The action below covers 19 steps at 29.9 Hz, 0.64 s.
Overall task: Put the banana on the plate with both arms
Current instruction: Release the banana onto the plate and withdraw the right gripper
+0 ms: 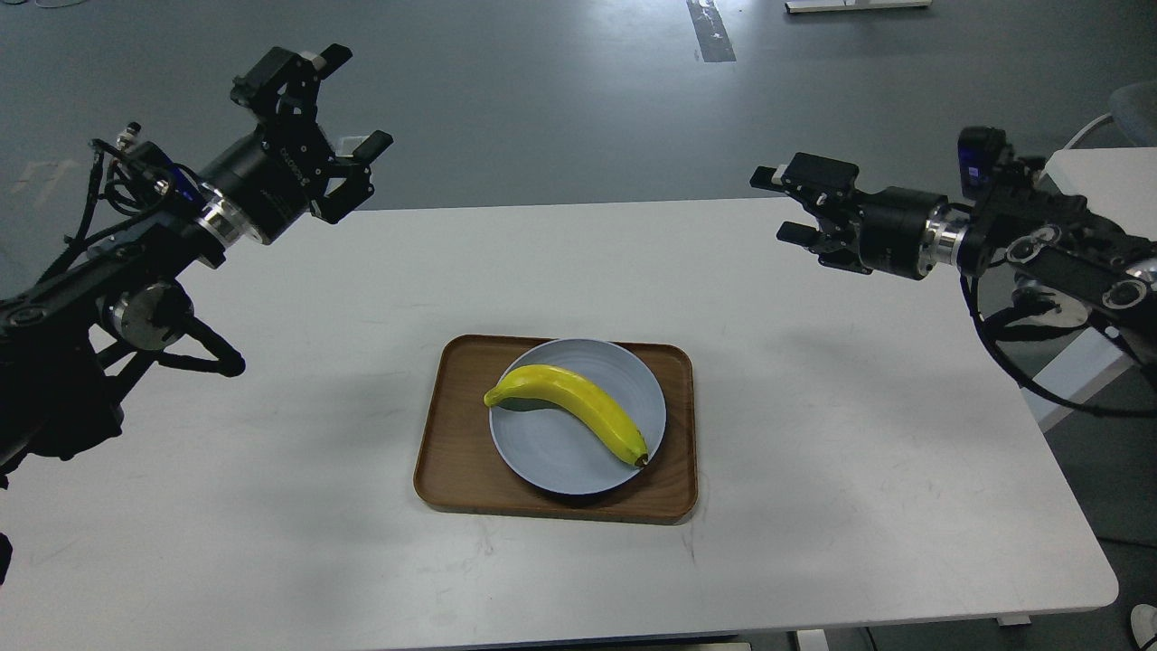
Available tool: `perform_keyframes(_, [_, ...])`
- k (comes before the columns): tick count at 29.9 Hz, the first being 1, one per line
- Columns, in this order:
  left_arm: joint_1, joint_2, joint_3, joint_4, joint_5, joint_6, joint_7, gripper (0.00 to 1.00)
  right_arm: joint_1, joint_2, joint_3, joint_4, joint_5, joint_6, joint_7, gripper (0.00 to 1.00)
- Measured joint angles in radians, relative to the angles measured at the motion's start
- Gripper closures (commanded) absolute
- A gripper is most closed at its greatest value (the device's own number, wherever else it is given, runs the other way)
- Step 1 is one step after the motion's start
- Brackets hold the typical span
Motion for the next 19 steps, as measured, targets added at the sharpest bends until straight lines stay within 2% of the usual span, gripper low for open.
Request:
perform_keyframes(5, [0.086,-0.027,-0.073,0.007,0.001,0.000,0.000,0.00,-0.188,0.006,0.188,0.003,0.191,0.020,0.000,0.00])
perform_keyframes(9, [0.152,-0.037,-0.090,0.008,0.002,0.000,0.000,0.00,-0.265,0.026,0.268,0.000,0.282,0.025,0.000,0.00])
perform_keyframes(19, [0.287,-0.093,-0.130,0.011,0.006,0.000,0.000,0.00,-0.351,0.056,0.336,0.000,0.310,0.026,0.000,0.00])
